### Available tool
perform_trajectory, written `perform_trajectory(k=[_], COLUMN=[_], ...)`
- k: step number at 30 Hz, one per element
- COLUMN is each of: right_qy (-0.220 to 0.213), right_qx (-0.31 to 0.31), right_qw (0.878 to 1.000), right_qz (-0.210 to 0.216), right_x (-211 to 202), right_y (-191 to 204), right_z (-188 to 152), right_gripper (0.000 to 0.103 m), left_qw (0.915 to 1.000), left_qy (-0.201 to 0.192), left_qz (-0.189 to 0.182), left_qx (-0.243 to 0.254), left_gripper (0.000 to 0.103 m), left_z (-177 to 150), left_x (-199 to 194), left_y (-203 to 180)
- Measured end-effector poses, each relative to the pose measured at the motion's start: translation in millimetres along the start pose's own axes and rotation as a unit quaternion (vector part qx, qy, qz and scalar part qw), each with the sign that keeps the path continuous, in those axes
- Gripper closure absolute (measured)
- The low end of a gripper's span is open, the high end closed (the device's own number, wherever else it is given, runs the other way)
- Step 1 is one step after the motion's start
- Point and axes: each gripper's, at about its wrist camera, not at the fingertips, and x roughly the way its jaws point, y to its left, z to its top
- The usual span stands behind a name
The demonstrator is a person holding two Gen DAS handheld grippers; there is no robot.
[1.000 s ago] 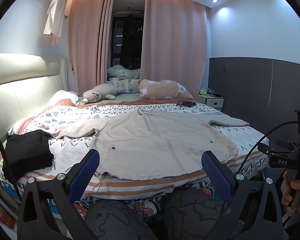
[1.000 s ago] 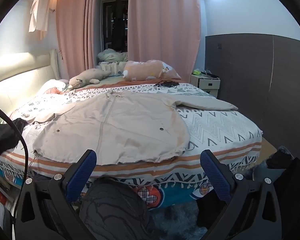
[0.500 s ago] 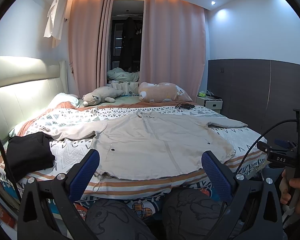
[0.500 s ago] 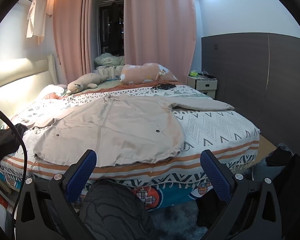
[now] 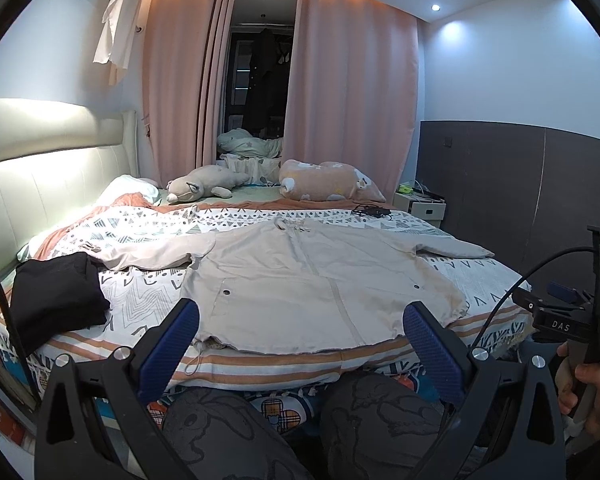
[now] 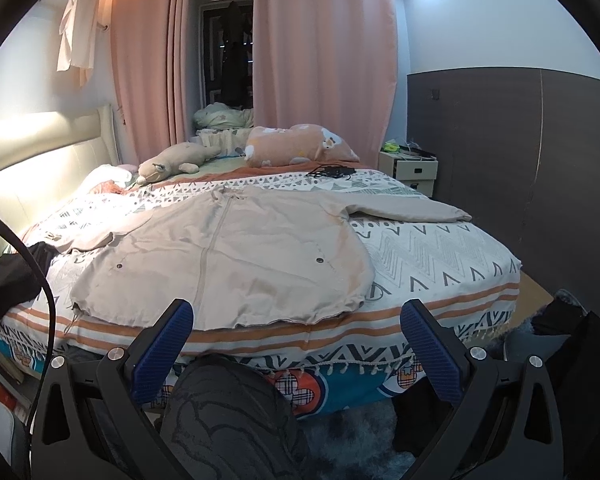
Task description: Fold large clothes
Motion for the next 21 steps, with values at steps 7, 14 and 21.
perform_trajectory(k=[7, 14, 21], right_qy=[-0.002, -0.016, -0.016], right_qx=[0.011, 0.013, 0.006], right_qw=[1.0, 1.0, 1.0], right_qz=[0.008, 0.01, 0.012], right_x=[-0.8, -2.5, -1.7], right_y=[1.6, 4.1, 10.6], right_z=[2.2, 8.8, 6.9], right_gripper=[0.0, 0.0, 0.0], left_qw=[0.9999, 0.9997, 0.9998], left_qy=[-0.001, -0.006, -0.003], left_qz=[0.0, 0.007, 0.007], left_qx=[0.013, 0.024, 0.019], left_gripper=[0.0, 0.0, 0.0], left_z=[2.1, 3.9, 4.1], left_x=[-2.4, -2.7, -1.9], left_y=[-3.0, -0.3, 0.7])
